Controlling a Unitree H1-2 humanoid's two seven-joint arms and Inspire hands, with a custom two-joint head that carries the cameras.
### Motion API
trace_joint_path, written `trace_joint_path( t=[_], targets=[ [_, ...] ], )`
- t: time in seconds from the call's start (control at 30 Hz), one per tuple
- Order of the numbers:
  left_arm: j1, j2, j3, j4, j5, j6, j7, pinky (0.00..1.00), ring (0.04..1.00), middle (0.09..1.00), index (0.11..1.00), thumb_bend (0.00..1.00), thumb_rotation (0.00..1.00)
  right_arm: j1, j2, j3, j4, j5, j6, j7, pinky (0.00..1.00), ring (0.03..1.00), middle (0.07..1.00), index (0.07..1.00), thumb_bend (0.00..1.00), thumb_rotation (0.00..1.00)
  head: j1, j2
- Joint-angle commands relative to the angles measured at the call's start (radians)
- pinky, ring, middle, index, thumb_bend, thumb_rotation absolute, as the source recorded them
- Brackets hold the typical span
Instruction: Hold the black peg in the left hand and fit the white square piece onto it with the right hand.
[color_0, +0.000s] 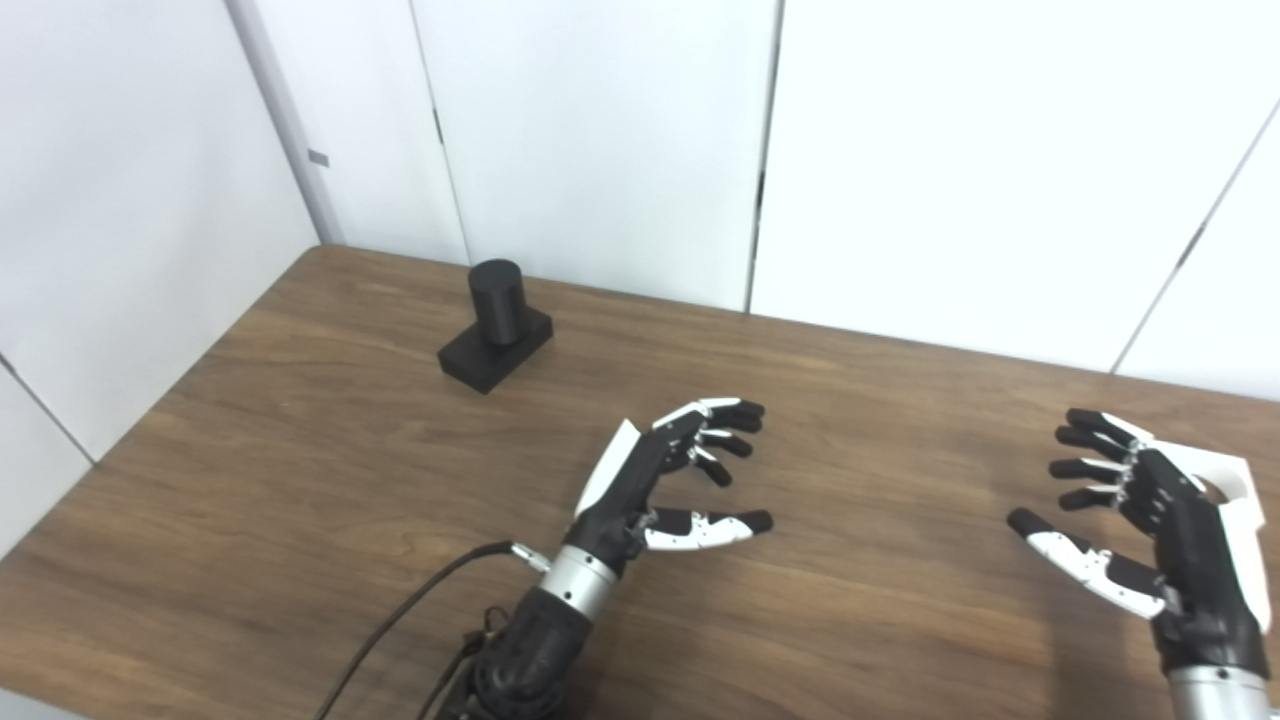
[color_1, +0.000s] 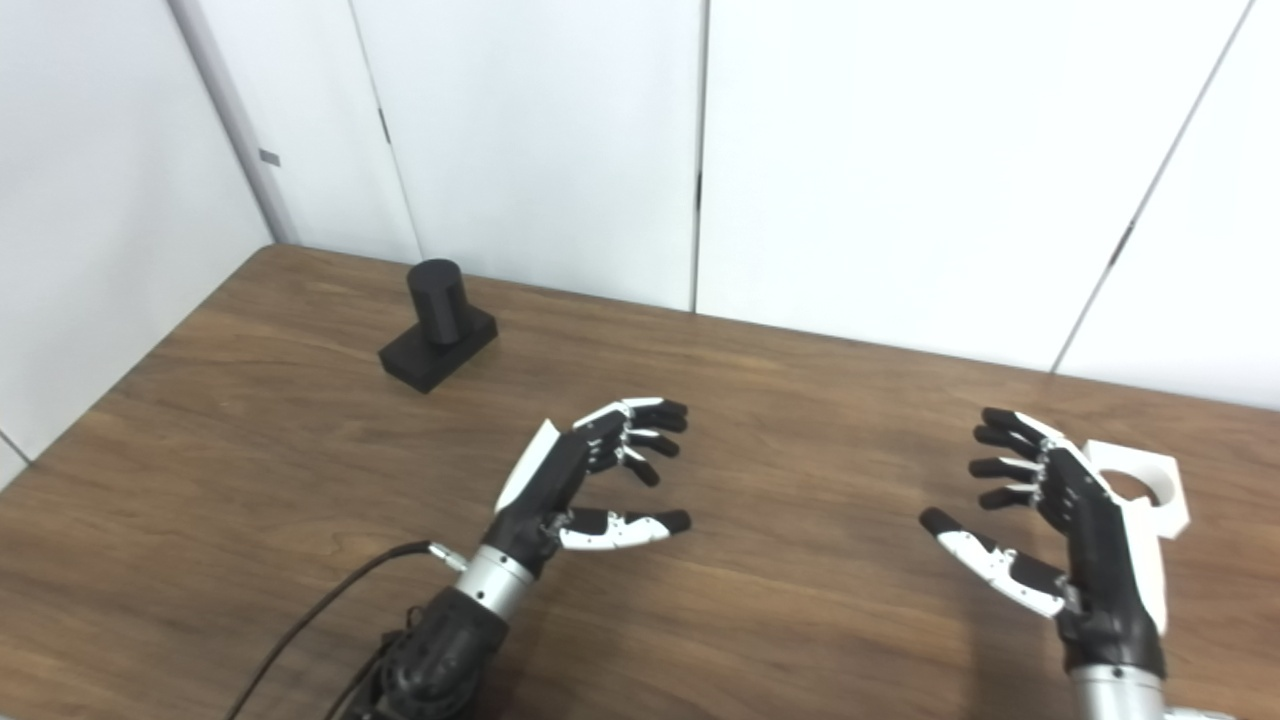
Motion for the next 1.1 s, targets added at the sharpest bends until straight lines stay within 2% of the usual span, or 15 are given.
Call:
trace_joint_path(
  t=[0.0,0.23,0.37,0.67,0.83,0.93,1.07],
  targets=[
    [-0.043,-0.008,-0.007,-0.015,0.008,-0.04,0.012,0.55,0.698,0.765,0.75,0.73,0.0,-0.022,-0.009,-0.005,-0.048,-0.007,0.0,-0.001,0.5,0.634,0.731,0.752,0.51,0.0,0.014,-0.005],
    [-0.042,-0.022,-0.013,-0.004,0.015,-0.031,0.017,0.55,0.685,0.766,0.742,0.74,0.0,-0.019,-0.005,-0.003,-0.066,-0.033,0.028,-0.005,0.47,0.615,0.721,0.737,0.49,0.0,0.06,-0.031],
    [-0.046,-0.024,-0.017,0.007,0.034,-0.038,0.026,0.53,0.666,0.762,0.739,0.74,0.02,-0.018,-0.006,-0.007,-0.06,-0.03,0.024,-0.005,0.43,0.581,0.701,0.72,0.5,0.0,0.063,-0.032],
    [-0.045,-0.024,-0.015,0.001,0.043,-0.032,0.03,0.53,0.653,0.757,0.731,0.74,0.04,-0.016,-0.002,-0.001,-0.076,-0.041,0.049,-0.002,0.42,0.573,0.689,0.711,0.5,0.0,0.056,-0.033],
    [-0.048,-0.026,-0.001,-0.021,0.084,-0.044,0.073,0.54,0.658,0.754,0.721,0.75,0.04,-0.017,-0.001,0.0,-0.071,-0.046,0.051,-0.005,0.42,0.57,0.688,0.708,0.5,0.0,0.049,-0.034],
    [-0.064,-0.019,0.019,-0.045,0.124,-0.053,0.111,0.52,0.652,0.722,0.703,0.77,0.05,-0.018,-0.001,0.0,-0.072,-0.047,0.05,-0.004,0.42,0.569,0.687,0.706,0.49,0.0,0.045,-0.037],
    [-0.1,0.013,0.041,-0.07,0.19,-0.047,0.141,0.5,0.66,0.719,0.683,0.8,0.09,-0.02,-0.002,0.0,-0.075,-0.048,0.059,-0.002,0.4,0.56,0.683,0.7,0.49,0.03,0.048,-0.038]
  ],
)
